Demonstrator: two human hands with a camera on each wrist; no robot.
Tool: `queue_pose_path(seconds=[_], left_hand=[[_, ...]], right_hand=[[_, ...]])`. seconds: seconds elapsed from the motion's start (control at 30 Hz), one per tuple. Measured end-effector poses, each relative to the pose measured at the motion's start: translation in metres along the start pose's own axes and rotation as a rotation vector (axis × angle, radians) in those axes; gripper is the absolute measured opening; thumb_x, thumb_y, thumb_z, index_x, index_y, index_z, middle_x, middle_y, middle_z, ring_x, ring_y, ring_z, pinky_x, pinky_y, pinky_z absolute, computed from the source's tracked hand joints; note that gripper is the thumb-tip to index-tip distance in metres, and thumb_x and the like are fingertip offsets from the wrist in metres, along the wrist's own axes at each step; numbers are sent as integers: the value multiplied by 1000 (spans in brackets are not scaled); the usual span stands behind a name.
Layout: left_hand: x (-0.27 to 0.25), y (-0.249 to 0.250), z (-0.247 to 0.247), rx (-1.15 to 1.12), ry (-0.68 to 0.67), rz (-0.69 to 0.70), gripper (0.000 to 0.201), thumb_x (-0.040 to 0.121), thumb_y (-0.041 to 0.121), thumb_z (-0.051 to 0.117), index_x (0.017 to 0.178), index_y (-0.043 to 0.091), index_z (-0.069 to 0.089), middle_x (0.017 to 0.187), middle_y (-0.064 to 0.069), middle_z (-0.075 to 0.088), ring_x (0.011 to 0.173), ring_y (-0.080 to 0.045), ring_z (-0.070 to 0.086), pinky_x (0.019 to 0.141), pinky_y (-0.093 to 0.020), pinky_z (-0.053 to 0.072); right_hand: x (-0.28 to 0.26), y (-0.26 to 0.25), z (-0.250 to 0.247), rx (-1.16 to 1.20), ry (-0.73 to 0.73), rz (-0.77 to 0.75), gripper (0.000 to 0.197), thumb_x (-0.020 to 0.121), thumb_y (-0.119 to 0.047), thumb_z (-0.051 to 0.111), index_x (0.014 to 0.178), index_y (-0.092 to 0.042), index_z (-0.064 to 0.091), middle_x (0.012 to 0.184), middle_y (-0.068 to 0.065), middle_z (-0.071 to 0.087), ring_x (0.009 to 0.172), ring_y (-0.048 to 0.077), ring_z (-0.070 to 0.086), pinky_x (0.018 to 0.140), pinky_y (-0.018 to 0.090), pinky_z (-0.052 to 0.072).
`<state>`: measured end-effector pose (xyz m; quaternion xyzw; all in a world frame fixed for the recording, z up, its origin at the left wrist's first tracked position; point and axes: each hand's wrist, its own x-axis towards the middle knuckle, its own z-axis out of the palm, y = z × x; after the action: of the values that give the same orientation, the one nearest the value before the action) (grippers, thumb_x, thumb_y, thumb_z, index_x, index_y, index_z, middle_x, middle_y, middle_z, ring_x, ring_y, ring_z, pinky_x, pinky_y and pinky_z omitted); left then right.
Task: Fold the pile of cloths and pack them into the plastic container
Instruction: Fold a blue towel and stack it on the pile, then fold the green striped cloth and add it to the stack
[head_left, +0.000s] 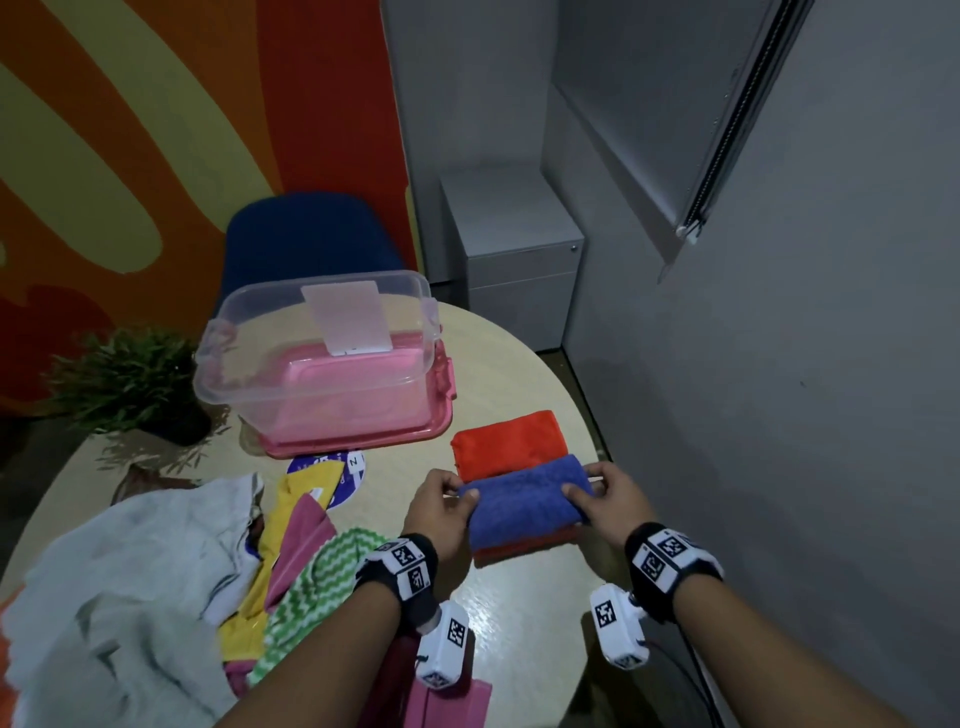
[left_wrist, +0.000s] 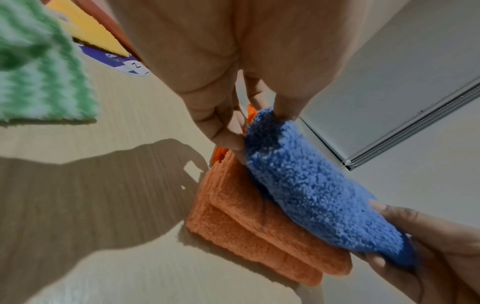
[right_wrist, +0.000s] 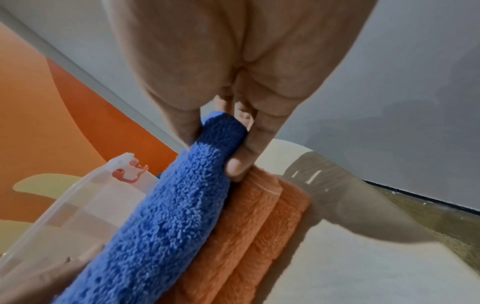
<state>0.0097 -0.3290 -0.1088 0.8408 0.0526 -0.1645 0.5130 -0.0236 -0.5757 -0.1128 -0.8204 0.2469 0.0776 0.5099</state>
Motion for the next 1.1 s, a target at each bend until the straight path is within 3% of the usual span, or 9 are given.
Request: queue_pose_path(seconds=[0.1,0.23,0.33,0.43,0.6,0.7,0.77,0.93,1.1], left_hand=[[3,-4,1,-14,-42,-35,25,88,18,65,102,24,46,103,-5,61,91,-23,64,84,-42,54],[8,-13,2,112,8,-5,26,86,22,67,92,26,42,95,-7,58,85,-24,61,78,-44,54],[14,-13,6,149,51,-27,21,88,28,67,83,21,48,87,-6,62,80,-24,60,76,-40,52],[17,-11,10,147,70,-66,23,89,30,68,79,18,51,81,-4,65,77,-21,61,70,-30,46],[17,-12,8,123,41,-97,21,90,33,65,82,17,54,83,-3,67,80,-19,63,71,-28,48],[12,-9,3,104,23,-80,19,92,34,62,85,17,56,86,-1,68,81,-18,64,70,-28,47],[6,-8,0,105,26,-63,17,95,34,59,87,19,56,86,0,67,81,-17,63,69,-26,44],[-2,-9,-15,131,26,15,8,97,30,54,95,23,54,92,1,66,85,-17,63,75,-31,51],[-11,-31,-43,280,-63,101,3,93,27,56,93,25,55,99,1,63,89,-17,64,84,-40,55]], right_hand=[[4,0,6,-80,60,-13,27,85,-28,76,94,-22,51,86,-4,64,74,9,62,59,21,45],[6,11,14,-166,113,-103,32,83,-25,76,78,-18,45,80,3,57,69,18,54,59,28,40],[7,12,15,-176,52,-38,37,88,-27,71,72,-16,40,69,1,51,60,14,48,55,26,37],[9,14,15,-198,-2,14,37,91,-31,67,72,-17,39,66,0,50,60,14,50,57,29,40],[5,5,9,-183,-15,18,31,92,-37,66,80,-16,47,78,2,63,71,13,61,56,24,41],[1,6,7,-151,38,25,31,86,-42,70,84,-18,51,85,3,67,78,18,66,70,35,55],[-4,6,6,-158,89,31,30,83,-43,73,90,-22,53,94,2,65,85,20,65,80,39,56],[-24,0,5,-133,198,9,27,87,-34,73,104,-21,57,114,6,54,97,19,59,85,31,48],[-49,-1,15,-113,223,4,20,83,-25,76,88,-29,56,102,4,59,87,23,65,78,48,60]])
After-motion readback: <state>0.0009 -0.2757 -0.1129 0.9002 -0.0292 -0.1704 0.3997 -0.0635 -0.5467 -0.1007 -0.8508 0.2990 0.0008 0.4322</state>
